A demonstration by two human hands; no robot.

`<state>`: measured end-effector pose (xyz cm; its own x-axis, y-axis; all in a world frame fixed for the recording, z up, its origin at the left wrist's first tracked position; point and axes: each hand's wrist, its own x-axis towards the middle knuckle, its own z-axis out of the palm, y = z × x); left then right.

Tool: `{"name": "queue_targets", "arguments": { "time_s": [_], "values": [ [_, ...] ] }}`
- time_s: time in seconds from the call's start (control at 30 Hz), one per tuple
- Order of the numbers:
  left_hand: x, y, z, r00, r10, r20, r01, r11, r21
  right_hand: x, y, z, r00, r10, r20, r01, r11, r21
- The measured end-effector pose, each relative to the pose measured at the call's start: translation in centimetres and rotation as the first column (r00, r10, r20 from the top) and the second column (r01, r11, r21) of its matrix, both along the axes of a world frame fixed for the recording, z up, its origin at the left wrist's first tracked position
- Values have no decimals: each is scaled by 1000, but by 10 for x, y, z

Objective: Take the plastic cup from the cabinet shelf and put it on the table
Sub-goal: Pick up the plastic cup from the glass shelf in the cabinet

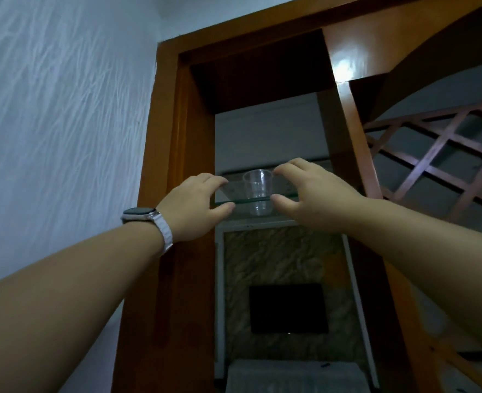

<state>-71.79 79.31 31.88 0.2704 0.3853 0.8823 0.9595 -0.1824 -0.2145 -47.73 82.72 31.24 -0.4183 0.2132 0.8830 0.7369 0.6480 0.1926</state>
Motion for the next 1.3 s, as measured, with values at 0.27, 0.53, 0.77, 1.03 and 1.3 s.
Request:
{"name": "queue_targets", "arguments": {
  "time_s": [0.27,0.53,0.77,1.03,1.3],
  "values": [
    [13,53,33,889,-224,399,292,949,-119,-15,38,46,995,2,-100,-24,977,-212],
    [25,72,69,808,-88,582,322,894,-312,-20,56,80,995,-101,-10,82,862,-501],
    [29,87,85,693,-89,715,564,685,-461,-20,74,90,998,-63,-15,37,750,-661],
    [34,103,86,668,-128,733,613,654,-444,-22,79,88,999,44,-9,-38,722,-691],
    [33,96,82,601,-397,694,669,725,-165,-18,75,86,988,140,-59,-151,847,-510]
  ]
}}
